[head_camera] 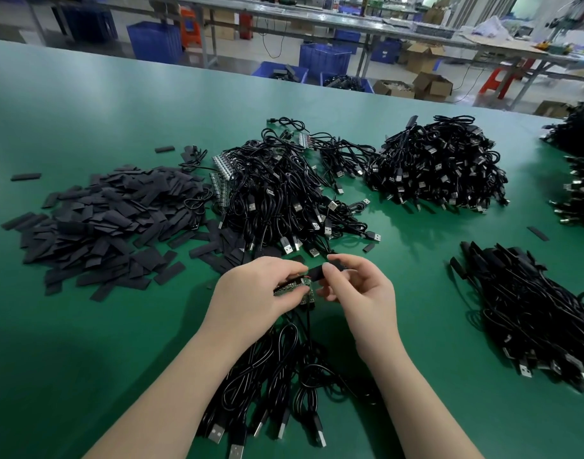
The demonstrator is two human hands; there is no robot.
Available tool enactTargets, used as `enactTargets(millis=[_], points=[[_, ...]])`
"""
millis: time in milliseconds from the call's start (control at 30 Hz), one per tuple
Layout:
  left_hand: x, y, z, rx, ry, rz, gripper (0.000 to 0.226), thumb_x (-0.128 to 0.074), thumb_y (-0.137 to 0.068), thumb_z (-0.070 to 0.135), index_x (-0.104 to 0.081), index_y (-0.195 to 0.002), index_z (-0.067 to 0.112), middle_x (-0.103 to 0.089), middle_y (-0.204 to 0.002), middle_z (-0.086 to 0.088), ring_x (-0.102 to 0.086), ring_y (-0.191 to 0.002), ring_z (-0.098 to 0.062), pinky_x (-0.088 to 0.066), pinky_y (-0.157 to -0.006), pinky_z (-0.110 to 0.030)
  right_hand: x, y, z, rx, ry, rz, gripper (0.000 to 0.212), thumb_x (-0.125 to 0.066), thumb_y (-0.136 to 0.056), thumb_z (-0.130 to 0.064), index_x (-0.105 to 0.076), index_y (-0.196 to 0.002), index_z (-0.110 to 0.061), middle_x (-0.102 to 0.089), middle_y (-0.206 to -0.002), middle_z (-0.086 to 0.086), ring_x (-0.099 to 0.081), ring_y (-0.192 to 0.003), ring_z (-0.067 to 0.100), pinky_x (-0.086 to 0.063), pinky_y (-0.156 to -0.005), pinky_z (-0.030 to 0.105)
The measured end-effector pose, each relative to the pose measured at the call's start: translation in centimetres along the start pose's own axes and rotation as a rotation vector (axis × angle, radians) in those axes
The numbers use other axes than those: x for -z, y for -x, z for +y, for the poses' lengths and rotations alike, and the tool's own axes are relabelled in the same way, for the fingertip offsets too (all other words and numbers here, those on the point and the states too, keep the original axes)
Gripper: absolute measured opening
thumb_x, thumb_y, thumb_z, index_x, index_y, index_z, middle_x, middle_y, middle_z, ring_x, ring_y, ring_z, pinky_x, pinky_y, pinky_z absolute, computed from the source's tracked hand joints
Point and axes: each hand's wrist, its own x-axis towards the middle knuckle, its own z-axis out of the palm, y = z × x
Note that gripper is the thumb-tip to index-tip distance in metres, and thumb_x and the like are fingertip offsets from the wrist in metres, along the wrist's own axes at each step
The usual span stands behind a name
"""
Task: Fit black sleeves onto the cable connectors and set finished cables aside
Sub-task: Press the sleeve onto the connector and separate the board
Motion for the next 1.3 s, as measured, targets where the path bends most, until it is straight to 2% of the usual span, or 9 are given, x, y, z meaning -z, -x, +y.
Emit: enactTargets(millis=[100, 233, 333, 433, 500, 600, 733, 933, 1300], points=[[0.17, -0.12, 0.04, -0.032, -0.047, 0.051, 0.021, -0.077, -0.082, 0.033, -0.076, -0.102, 0.031, -0.073, -0.094, 0.017, -0.062, -0.091, 0.002, -0.044, -0.075, -0.009, -0.02, -0.01, -0.08, -0.032, -0.036, 0.001, 0.025, -0.07, -0.09, -0.009, -0.076, -0.088, -0.033, -0.074, -0.074, 0.007, -0.068, -0.063, 0.015, -0.054, -0.062, 0.021], [0.13, -0.1, 0.19, -0.066, -0.03, 0.098, 0.021, -0.074, -0.083, 0.03, -0.077, -0.104, 0.026, -0.075, -0.094, 0.013, -0.066, -0.087, -0.003, -0.053, -0.072, -0.021, 0.01, -0.03, -0.29, -0.083, -0.114, -0.08, 0.016, -0.071, -0.09, -0.015, -0.075, -0.099, -0.027, -0.076, -0.091, 0.013, -0.068, -0.069, 0.016, -0.058, -0.075, 0.034], [0.11, -0.17, 0.2, -0.042, 0.011, 0.106, 0.021, -0.076, -0.084, 0.026, -0.077, -0.104, 0.027, -0.075, -0.094, 0.013, -0.067, -0.088, -0.003, -0.055, -0.074, -0.025, -0.1, 0.01, -0.5, -0.106, -0.158, -0.09, 0.016, -0.076, -0.078, -0.025, -0.077, -0.093, -0.027, -0.074, -0.082, 0.009, -0.069, -0.069, 0.016, -0.059, -0.074, 0.033], [0.13, -0.09, 0.3, -0.031, 0.026, 0.125, 0.02, -0.074, -0.084, 0.028, -0.077, -0.104, 0.029, -0.075, -0.092, 0.013, -0.068, -0.085, -0.005, -0.058, -0.071, -0.031, -0.01, -0.07, -0.42, -0.085, -0.199, -0.09, 0.017, -0.078, -0.07, -0.023, -0.078, -0.087, -0.025, -0.07, -0.072, 0.004, -0.068, -0.066, 0.015, -0.057, -0.071, 0.027], [0.2, -0.04, 0.37, -0.005, 0.044, 0.13, 0.018, -0.075, -0.083, 0.029, -0.076, -0.101, 0.031, -0.073, -0.089, 0.014, -0.067, -0.08, -0.004, -0.057, -0.068, -0.033, 0.09, -0.11, -0.32, -0.066, -0.186, -0.091, 0.017, -0.078, -0.07, -0.023, -0.078, -0.086, -0.026, -0.072, -0.073, 0.004, -0.071, -0.071, 0.017, -0.056, -0.072, 0.025], [0.2, -0.09, 0.34, 0.045, 0.061, 0.11, 0.015, -0.077, -0.081, 0.029, -0.075, -0.096, 0.034, -0.07, -0.085, 0.016, -0.063, -0.078, -0.001, -0.056, -0.067, -0.03, 0.2, -0.07, -0.28, -0.047, -0.149, -0.102, 0.017, -0.079, -0.07, -0.025, -0.077, -0.086, -0.029, -0.076, -0.08, 0.008, -0.074, -0.08, 0.019, -0.056, -0.072, 0.023], [0.14, -0.07, 0.37, 0.028, 0.075, 0.094, 0.014, -0.077, -0.082, 0.027, -0.076, -0.095, 0.032, -0.07, -0.085, 0.016, -0.064, -0.079, -0.001, -0.055, -0.069, -0.027, 0.24, -0.18, -0.13, -0.027, -0.097, -0.095, 0.015, -0.083, -0.074, -0.022, -0.076, -0.086, -0.028, -0.076, -0.081, 0.007, -0.071, -0.078, 0.016, -0.059, -0.077, 0.027], [-0.09, 0.17, 0.51, -0.036, 0.103, 0.128, 0.013, -0.077, -0.081, 0.024, -0.078, -0.094, 0.027, -0.073, -0.088, 0.016, -0.063, -0.092, 0.002, -0.046, -0.075, -0.009, -0.01, 0.09, -0.06, -0.012, -0.123, -0.077, 0.012, -0.081, -0.074, -0.021, -0.076, -0.082, -0.027, -0.077, -0.082, 0.009, -0.072, -0.076, 0.014, -0.057, -0.072, 0.023], [-0.32, 0.23, 0.57, -0.051, 0.151, 0.16, 0.016, -0.075, -0.081, 0.023, -0.078, -0.096, 0.025, -0.072, -0.089, 0.018, -0.064, -0.087, 0.004, -0.05, -0.076, -0.012, -0.19, 0.2, -0.1, -0.004, -0.17, -0.063, 0.009, -0.081, -0.073, -0.026, -0.074, -0.078, -0.028, -0.076, -0.082, 0.009, -0.073, -0.076, 0.015, -0.056, -0.071, 0.022]])
